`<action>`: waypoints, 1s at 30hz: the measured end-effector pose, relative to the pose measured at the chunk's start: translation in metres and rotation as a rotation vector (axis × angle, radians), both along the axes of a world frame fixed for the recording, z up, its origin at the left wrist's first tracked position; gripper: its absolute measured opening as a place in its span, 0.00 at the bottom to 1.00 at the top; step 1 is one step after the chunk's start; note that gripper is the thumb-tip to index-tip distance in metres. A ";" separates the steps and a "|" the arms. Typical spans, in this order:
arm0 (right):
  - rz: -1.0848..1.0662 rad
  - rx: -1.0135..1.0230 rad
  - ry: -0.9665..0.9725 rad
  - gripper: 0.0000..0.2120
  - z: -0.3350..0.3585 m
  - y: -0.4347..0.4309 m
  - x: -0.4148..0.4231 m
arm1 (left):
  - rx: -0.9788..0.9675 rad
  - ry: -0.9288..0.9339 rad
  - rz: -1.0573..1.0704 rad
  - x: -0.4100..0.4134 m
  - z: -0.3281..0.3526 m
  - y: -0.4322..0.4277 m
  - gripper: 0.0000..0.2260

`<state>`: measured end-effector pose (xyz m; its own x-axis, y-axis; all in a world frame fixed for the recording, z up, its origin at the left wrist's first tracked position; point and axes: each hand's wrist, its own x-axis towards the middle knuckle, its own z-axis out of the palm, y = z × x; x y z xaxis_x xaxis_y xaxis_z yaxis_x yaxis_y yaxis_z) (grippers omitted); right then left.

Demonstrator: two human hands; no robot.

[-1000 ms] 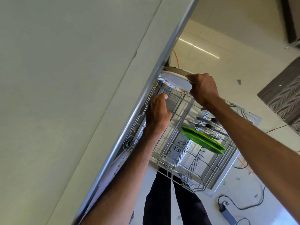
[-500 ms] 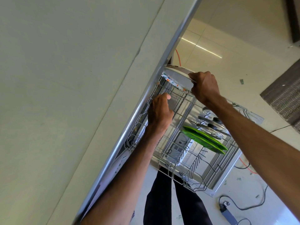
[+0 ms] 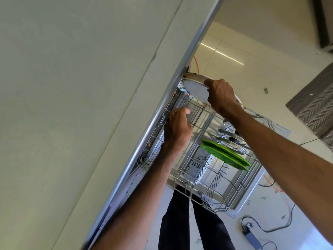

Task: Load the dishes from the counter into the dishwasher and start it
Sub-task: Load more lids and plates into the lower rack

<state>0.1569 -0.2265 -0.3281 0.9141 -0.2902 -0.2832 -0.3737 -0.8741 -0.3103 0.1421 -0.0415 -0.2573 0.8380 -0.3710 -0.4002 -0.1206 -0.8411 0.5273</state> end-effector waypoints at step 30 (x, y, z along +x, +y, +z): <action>-0.166 0.153 -0.251 0.16 0.040 0.054 -0.101 | -0.026 0.003 -0.021 -0.035 0.032 0.025 0.15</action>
<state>0.0563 -0.1726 -0.2886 0.9048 -0.4124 -0.1065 -0.4019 -0.7442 -0.5335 0.1066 -0.0163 -0.2257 0.8285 -0.3990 -0.3929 -0.1368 -0.8246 0.5489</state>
